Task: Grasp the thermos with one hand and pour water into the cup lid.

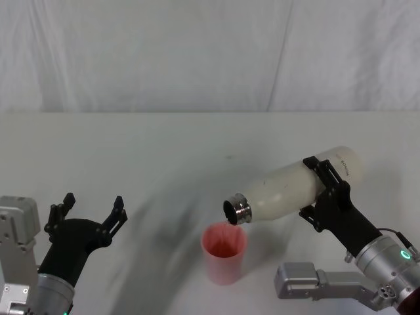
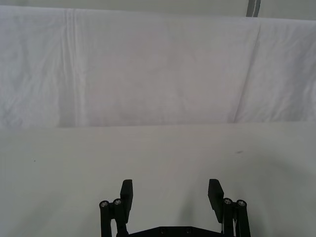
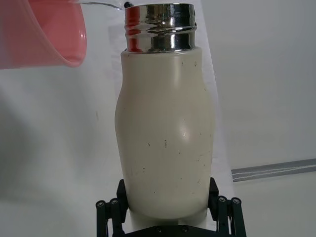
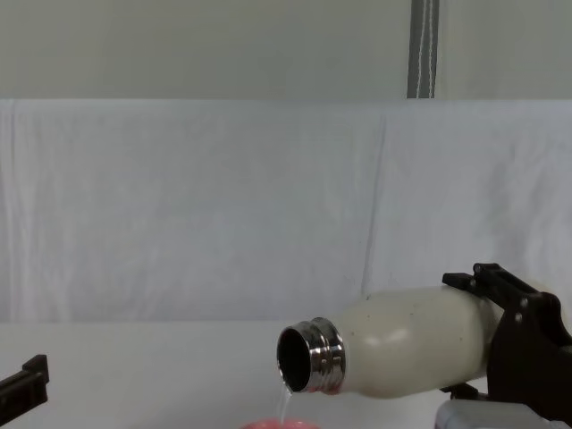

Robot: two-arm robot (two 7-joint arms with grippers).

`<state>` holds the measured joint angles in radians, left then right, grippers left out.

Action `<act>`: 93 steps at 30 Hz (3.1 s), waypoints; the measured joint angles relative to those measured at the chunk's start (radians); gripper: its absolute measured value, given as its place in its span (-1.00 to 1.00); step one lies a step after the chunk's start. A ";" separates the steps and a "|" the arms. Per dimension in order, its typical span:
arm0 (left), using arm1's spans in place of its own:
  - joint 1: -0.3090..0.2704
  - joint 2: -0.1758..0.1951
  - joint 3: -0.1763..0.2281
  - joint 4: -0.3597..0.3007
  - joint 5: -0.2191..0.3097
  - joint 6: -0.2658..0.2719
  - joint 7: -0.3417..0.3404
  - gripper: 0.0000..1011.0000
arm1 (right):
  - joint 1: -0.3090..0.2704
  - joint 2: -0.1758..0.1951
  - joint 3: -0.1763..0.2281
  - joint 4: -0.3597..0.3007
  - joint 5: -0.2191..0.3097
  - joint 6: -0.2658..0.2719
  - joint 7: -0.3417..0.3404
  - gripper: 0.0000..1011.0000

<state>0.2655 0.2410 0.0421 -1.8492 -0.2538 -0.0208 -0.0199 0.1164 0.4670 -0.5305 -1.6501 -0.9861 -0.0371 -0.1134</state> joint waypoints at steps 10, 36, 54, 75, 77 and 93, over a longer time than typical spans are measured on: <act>0.000 0.000 0.000 0.000 0.000 0.000 0.000 0.98 | -0.004 0.002 -0.001 -0.002 -0.002 0.003 -0.001 0.88; 0.000 0.000 0.000 0.000 0.000 0.000 0.000 0.98 | -0.010 -0.002 0.007 -0.003 0.017 -0.003 0.003 0.88; 0.000 0.000 0.000 0.000 0.000 0.000 0.000 0.98 | -0.037 -0.033 0.075 -0.026 0.220 -0.063 0.082 0.88; 0.000 0.000 0.000 0.000 0.000 0.000 0.000 0.98 | -0.079 -0.147 0.277 -0.038 0.853 -0.090 0.363 0.88; 0.000 0.000 0.000 0.000 0.000 0.000 0.000 0.98 | -0.079 -0.154 0.290 -0.033 0.898 -0.081 0.380 0.88; 0.000 0.000 0.000 0.000 0.000 0.000 0.000 0.98 | -0.061 -0.194 0.356 0.019 1.241 0.039 0.473 0.88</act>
<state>0.2655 0.2409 0.0422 -1.8492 -0.2538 -0.0208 -0.0199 0.0557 0.2732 -0.1740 -1.6306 0.2549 0.0021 0.3600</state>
